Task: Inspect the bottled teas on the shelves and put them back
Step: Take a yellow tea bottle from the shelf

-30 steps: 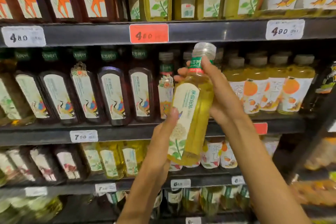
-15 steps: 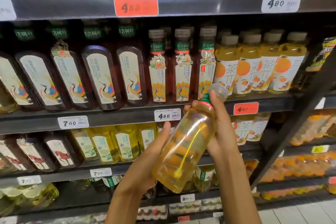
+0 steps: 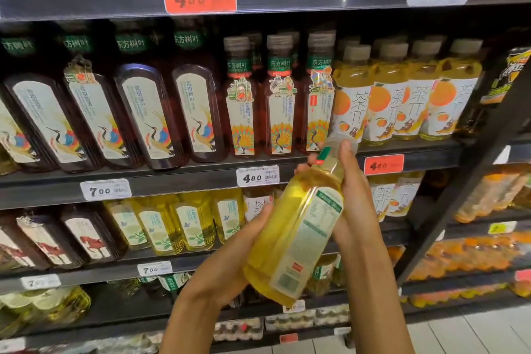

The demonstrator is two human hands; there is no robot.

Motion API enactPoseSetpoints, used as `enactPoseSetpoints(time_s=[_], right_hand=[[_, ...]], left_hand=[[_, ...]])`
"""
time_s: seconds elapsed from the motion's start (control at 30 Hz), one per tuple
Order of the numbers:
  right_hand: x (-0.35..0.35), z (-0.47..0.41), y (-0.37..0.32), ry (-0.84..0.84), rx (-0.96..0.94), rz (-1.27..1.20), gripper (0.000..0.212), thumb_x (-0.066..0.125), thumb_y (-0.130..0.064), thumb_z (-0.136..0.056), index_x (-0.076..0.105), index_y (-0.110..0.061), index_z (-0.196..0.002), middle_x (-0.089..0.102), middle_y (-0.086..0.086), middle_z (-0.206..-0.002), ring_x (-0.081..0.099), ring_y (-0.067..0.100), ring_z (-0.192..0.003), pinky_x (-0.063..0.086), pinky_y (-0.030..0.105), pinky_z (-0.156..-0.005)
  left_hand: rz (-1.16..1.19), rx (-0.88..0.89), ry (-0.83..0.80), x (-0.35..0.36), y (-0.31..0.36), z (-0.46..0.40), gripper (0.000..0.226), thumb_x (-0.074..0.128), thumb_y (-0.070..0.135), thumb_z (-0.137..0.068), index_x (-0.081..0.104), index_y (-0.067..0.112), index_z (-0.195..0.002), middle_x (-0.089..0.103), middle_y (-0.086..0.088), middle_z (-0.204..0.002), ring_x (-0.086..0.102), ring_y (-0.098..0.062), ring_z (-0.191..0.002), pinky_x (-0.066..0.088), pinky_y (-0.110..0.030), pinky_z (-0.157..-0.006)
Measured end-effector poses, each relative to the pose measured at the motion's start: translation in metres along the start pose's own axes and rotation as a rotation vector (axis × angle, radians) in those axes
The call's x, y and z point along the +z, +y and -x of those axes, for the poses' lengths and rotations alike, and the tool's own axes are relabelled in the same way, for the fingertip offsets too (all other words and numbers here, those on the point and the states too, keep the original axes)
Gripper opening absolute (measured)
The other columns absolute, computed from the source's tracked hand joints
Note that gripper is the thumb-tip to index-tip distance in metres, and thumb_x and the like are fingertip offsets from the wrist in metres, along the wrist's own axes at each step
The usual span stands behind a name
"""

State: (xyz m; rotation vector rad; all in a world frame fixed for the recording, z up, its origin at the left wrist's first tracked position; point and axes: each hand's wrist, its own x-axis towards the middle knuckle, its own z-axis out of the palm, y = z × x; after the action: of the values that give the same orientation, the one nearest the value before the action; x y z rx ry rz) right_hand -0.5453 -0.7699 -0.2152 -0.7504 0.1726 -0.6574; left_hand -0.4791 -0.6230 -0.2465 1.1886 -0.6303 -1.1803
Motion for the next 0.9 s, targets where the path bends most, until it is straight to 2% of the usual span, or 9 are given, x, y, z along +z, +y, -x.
enactPoseSetpoints(time_s=[0.13,0.3,0.37,0.47,0.53,0.6,0.67,0.8,0.9], right_hand=[[-0.001,0.001,-0.003,0.032,-0.024,0.142,0.057,0.061,-0.046,-0.077,0.058,-0.007,-0.118,0.072,0.007,-0.081,0.072,0.018,-0.076,0.056,0.028,-0.058],[0.002,-0.006,-0.008,-0.066,-0.018,0.163,0.058,0.059,-0.051,-0.077,0.058,-0.006,-0.114,0.073,0.012,-0.087,0.072,0.023,-0.081,0.058,0.033,-0.064],[0.004,-0.009,-0.007,-0.116,-0.018,0.010,0.050,0.056,-0.048,-0.081,0.058,-0.009,-0.111,0.072,0.009,-0.084,0.071,0.022,-0.077,0.058,0.034,-0.068],[0.004,-0.013,-0.002,-0.146,0.007,-0.175,0.042,0.056,-0.047,-0.083,0.058,-0.013,-0.107,0.066,0.004,-0.073,0.065,0.017,-0.063,0.057,0.031,-0.064],[0.001,-0.015,-0.001,-0.125,-0.002,-0.126,0.039,0.057,-0.045,-0.084,0.057,-0.013,-0.106,0.063,0.003,-0.071,0.061,0.017,-0.058,0.055,0.031,-0.061],[-0.002,-0.017,-0.002,-0.101,-0.024,-0.012,0.035,0.060,-0.043,-0.083,0.057,-0.014,-0.102,0.063,0.004,-0.072,0.062,0.018,-0.059,0.055,0.031,-0.061],[-0.002,-0.020,-0.003,-0.071,-0.035,0.072,0.034,0.063,-0.044,-0.081,0.059,-0.015,-0.099,0.066,0.006,-0.073,0.064,0.018,-0.061,0.056,0.031,-0.060],[-0.001,-0.026,-0.002,-0.047,0.035,0.018,0.055,0.058,-0.052,-0.079,0.059,-0.007,-0.110,0.070,0.010,-0.081,0.069,0.019,-0.070,0.058,0.031,-0.063],[0.001,-0.029,0.000,-0.132,0.056,-0.092,0.051,0.049,-0.052,-0.087,0.069,-0.009,-0.108,0.073,0.011,-0.089,0.071,0.018,-0.078,0.058,0.031,-0.070]], left_hand=[[-0.011,0.015,0.061,0.000,-0.005,-0.001,0.067,0.042,0.072,-0.084,0.048,0.032,-0.137,0.063,-0.008,-0.128,0.060,-0.029,-0.116,0.044,-0.053,-0.102],[0.194,0.011,-0.011,0.000,-0.002,0.001,0.063,0.060,0.058,-0.078,0.062,0.012,-0.121,0.071,-0.017,-0.096,0.071,-0.030,-0.076,0.058,-0.036,-0.061],[0.315,-0.026,-0.109,0.000,0.001,0.002,0.071,0.070,0.054,-0.074,0.061,0.004,-0.122,0.070,-0.021,-0.090,0.070,-0.032,-0.069,0.057,-0.036,-0.056],[0.227,0.024,-0.165,0.002,-0.002,0.000,0.053,0.065,0.059,-0.077,0.070,0.018,-0.111,0.073,-0.012,-0.096,0.072,-0.028,-0.080,0.058,-0.037,-0.066],[0.062,0.006,-0.035,0.001,-0.004,-0.003,0.051,0.059,0.071,-0.072,0.070,0.037,-0.109,0.073,-0.005,-0.105,0.071,-0.023,-0.092,0.057,-0.039,-0.079],[-0.057,-0.035,0.088,-0.004,-0.006,-0.007,0.059,0.046,0.079,-0.074,0.058,0.047,-0.122,0.068,-0.005,-0.120,0.065,-0.025,-0.107,0.049,-0.049,-0.096],[-0.036,-0.031,0.109,-0.007,-0.008,-0.007,0.070,0.046,0.080,-0.073,0.051,0.041,-0.132,0.067,-0.004,-0.122,0.063,-0.027,-0.112,0.046,-0.051,-0.101],[0.106,0.023,0.129,-0.006,-0.003,-0.009,0.057,0.064,0.067,-0.066,0.072,0.029,-0.108,0.074,-0.009,-0.100,0.071,-0.025,-0.087,0.058,-0.038,-0.073],[0.285,0.006,0.058,-0.004,0.001,-0.012,0.054,0.060,0.057,-0.080,0.071,0.012,-0.109,0.071,-0.017,-0.088,0.070,-0.030,-0.072,0.057,-0.038,-0.061]])
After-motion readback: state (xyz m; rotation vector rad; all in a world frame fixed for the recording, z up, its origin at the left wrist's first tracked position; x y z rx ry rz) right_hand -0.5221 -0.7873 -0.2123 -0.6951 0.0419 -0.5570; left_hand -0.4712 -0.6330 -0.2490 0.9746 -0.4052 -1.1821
